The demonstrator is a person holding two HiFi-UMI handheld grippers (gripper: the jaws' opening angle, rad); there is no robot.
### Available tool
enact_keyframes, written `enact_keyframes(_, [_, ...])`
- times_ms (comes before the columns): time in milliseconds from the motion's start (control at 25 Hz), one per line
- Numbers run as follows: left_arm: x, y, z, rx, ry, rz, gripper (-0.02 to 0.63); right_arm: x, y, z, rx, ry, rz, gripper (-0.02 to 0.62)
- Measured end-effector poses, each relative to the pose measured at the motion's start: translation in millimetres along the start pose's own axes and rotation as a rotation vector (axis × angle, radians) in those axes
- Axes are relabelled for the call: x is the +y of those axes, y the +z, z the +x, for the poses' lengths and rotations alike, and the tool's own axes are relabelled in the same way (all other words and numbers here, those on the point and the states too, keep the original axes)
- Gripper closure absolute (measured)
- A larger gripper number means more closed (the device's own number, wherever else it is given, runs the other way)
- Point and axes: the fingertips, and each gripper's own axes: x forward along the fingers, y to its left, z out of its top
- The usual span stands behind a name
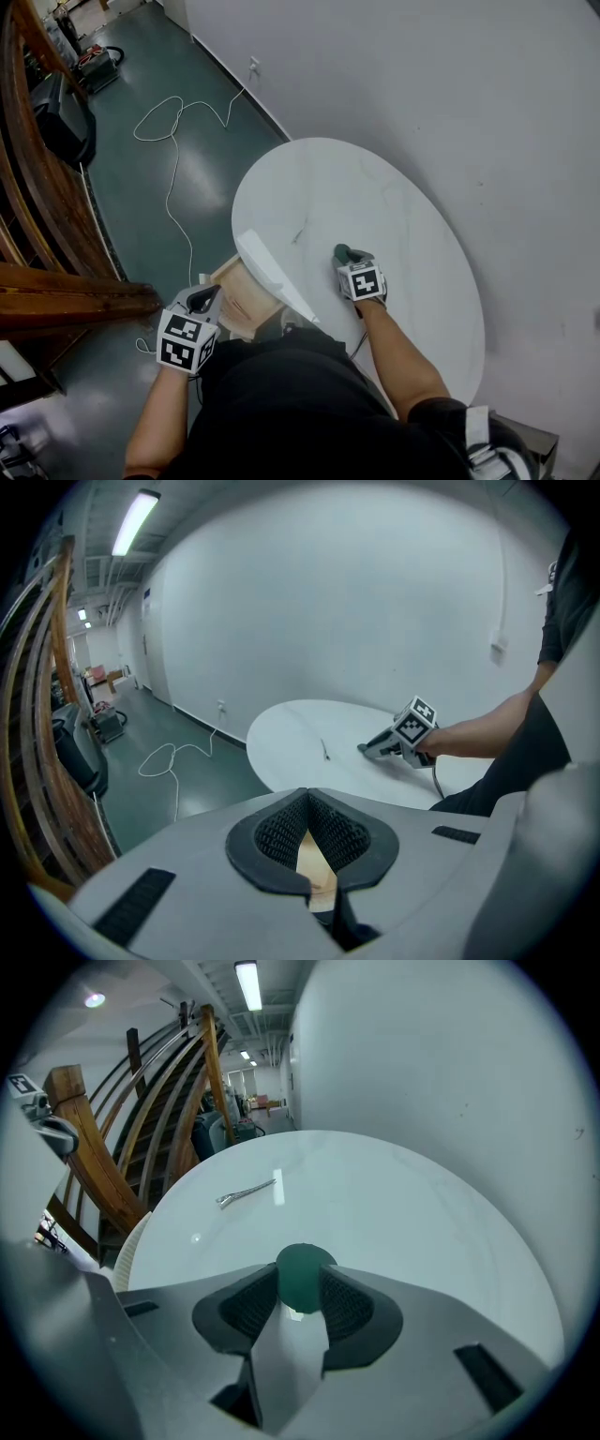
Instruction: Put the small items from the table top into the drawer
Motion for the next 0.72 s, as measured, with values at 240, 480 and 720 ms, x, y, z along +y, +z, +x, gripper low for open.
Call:
enact_keyframes(240, [-0.8, 1.5, -0.1, -0.016, 0.001, -0.001, 0.592, 2.1, 3.1, -9.5, -0.005, 0.014, 0.016, 0.569])
enact_keyframes(480, [-4.7, 0.8, -1.5, -0.033, -0.010, 0.003, 0.592, 5.6, 11.2, -20.6, -0.043, -0.012, 0.002, 0.569])
enact_keyframes(720, [-3.6, -9.2, -9.4, -0.033, -0.021, -0.002, 0.592, 27.1, 25.1, -39.3, -0.102, 0.001, 0.000, 0.569])
